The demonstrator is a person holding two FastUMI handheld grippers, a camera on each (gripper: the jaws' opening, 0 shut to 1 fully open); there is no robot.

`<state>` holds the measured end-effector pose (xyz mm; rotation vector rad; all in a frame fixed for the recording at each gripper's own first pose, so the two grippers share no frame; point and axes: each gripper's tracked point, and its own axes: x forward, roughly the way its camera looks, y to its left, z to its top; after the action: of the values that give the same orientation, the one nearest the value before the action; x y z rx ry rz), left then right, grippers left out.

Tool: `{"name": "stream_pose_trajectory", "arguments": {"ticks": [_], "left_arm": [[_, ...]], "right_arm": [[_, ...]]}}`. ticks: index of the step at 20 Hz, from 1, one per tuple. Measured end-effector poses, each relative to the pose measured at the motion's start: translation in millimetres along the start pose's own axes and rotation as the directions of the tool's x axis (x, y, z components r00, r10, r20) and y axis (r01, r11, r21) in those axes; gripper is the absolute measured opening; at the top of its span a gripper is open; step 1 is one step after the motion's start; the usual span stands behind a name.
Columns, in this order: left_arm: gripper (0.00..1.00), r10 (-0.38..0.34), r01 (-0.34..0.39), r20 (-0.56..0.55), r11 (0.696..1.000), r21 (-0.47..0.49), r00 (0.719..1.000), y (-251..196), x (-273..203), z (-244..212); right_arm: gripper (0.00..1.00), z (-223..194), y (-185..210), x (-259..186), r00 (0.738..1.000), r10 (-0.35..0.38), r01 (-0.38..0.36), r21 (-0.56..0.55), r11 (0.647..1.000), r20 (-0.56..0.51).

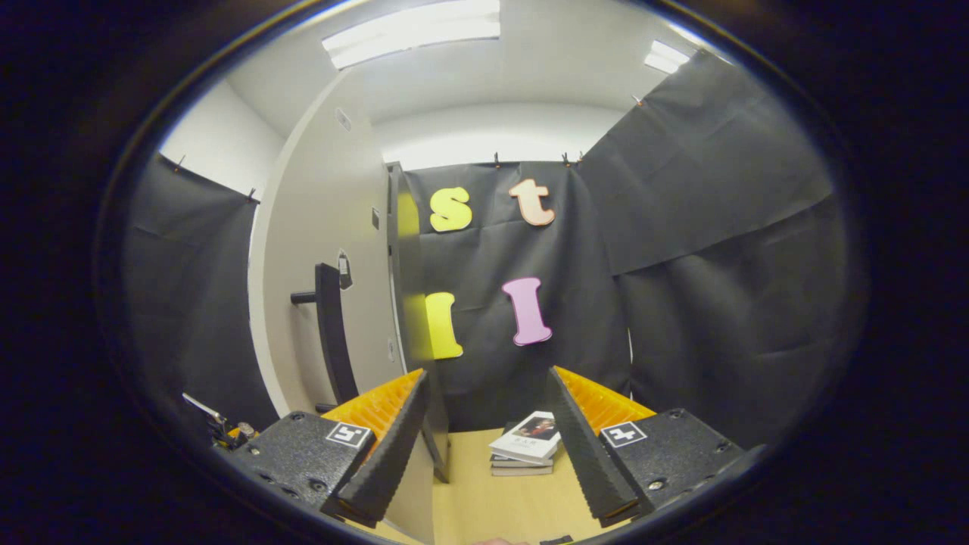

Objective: Open the cabinet door with the right hand, grasp the bottle in the cabinet with the left hand and place it on the coaster, then close the cabinet door with the right hand.

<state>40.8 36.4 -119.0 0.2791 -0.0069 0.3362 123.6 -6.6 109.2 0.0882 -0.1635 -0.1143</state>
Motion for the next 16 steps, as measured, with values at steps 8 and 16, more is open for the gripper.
{"name": "stream_pose_trajectory", "arguments": {"ticks": [8,16], "left_arm": [[0.45,0.091,-0.093,-0.035,0.992,-0.087,0.995,33,-9,-44],[0.46,0.124,-0.130,-0.059,0.987,-0.096,0.990,33,-15,-68]], "right_arm": [[0.94,0,-6,-8,0.998,-0.040,0.040,0.014,0.999,-0.042],[0.95,-2,-9,-19,0.994,-0.068,0.067,-0.009,0.998,-0.081]]}}
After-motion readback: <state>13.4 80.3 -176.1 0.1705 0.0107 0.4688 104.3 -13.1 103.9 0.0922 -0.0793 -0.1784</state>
